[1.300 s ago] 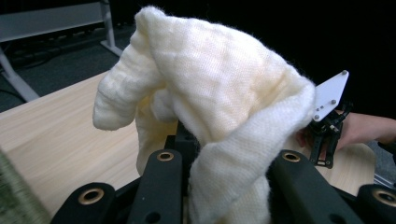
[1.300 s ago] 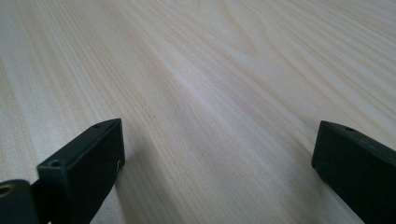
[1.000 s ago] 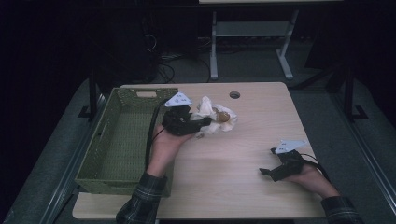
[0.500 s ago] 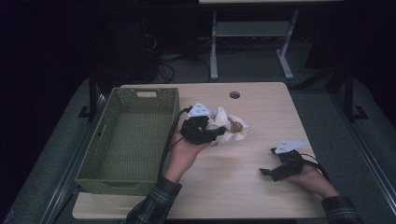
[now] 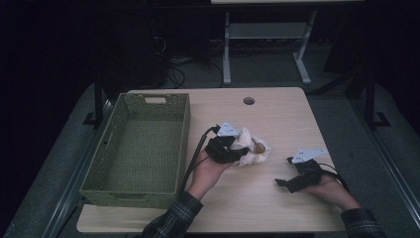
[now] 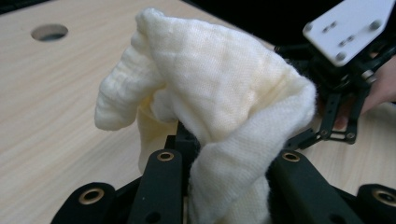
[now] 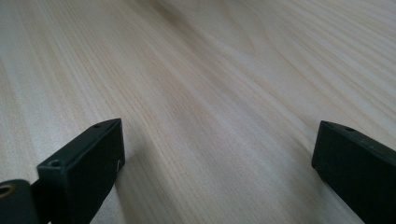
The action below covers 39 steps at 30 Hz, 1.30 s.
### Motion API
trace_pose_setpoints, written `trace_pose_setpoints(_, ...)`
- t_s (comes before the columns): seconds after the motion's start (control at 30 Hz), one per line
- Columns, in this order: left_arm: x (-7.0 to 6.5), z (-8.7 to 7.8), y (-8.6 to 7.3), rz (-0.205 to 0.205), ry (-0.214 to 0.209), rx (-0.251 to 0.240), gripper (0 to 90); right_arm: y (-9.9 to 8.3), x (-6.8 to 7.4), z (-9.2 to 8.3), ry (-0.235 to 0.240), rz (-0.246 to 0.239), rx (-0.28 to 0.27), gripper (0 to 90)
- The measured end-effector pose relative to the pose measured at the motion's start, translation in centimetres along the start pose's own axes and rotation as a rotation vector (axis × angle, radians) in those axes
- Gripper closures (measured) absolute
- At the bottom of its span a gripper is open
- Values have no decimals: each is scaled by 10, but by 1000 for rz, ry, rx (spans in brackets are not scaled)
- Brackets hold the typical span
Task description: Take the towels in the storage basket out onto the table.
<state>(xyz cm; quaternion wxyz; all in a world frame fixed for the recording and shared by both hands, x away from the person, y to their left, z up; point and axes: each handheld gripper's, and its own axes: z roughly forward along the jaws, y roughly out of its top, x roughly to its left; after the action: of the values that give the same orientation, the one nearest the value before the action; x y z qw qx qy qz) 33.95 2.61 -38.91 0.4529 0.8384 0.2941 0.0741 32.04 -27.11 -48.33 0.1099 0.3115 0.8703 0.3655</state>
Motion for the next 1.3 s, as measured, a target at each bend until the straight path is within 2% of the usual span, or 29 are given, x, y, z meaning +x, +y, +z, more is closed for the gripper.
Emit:
trace_pose_setpoints(0.2,4,19,-12,-14,2,37,720,0,0,0,0,0,0,20)
trace_pose_setpoints(0.4,8,36,-22,4,5,69,718,0,0,0,0,-1,0,20)
trace_pose_setpoints(0.6,10,55,-30,-2,2,106,716,0,0,0,1,-1,1,20)
trace_pose_setpoints(0.83,5,74,-40,28,4,162,698,0,0,0,-2,-4,0,20)
trace_pose_setpoints(0.9,4,73,-40,29,3,162,659,0,0,0,0,-2,0,20)
trace_pose_setpoints(1.07,-1,64,-35,47,5,160,466,0,-1,0,9,-9,1,20)
trace_pose_setpoints(1.17,-3,52,-31,61,14,149,405,0,-1,0,9,-9,1,20)
trace_pose_setpoints(1.23,-3,42,-28,69,26,129,388,0,-1,0,9,-7,2,20)
trace_pose_setpoints(1.3,-3,32,-25,61,29,96,385,0,-1,0,9,-8,1,20)
